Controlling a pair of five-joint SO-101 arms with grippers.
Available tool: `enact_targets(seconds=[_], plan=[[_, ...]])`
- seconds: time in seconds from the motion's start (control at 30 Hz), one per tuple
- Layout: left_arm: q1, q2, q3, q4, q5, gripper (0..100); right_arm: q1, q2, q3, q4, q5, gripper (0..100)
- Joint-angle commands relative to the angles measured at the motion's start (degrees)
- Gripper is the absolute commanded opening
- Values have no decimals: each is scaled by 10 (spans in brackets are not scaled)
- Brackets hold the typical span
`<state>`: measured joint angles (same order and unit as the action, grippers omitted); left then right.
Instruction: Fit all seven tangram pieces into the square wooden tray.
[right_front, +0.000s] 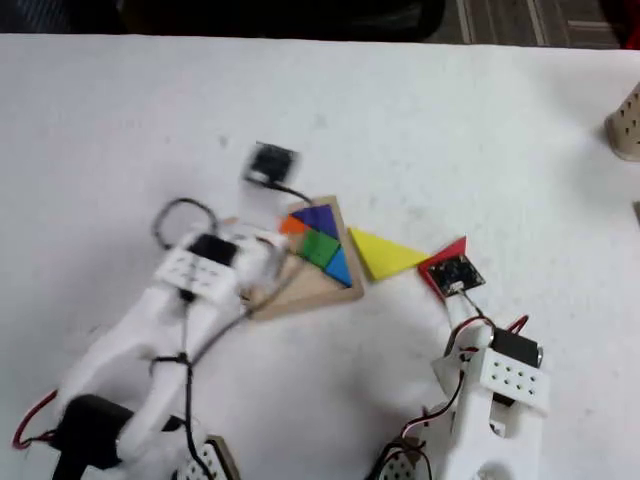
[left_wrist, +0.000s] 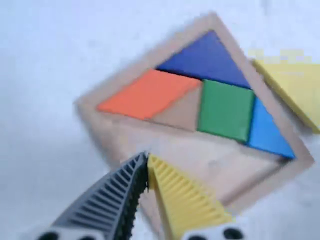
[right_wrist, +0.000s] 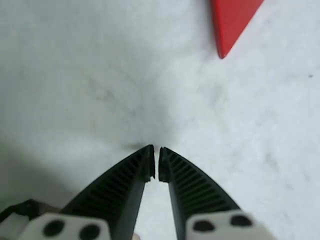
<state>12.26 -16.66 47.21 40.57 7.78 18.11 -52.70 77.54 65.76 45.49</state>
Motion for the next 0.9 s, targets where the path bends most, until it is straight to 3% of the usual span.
enact_targets(seconds=[0.0,0.27,0.5,0.7,0.87], plan=[[-109,-20,-4,-55,6,23,-26,-6,-32,4,-1,64],[-124,-1,-4,-72,4,23,-29,-5,-180,118,-19,125],[-122,-1,-4,-69,4,23,-61,-5,-232,107,-261,128],[-125,-1,1,-69,3,23,-123,77,-252,85,-292,245],[-126,1,-2,-69,2,23,-144,249,-335,51,-340,259]])
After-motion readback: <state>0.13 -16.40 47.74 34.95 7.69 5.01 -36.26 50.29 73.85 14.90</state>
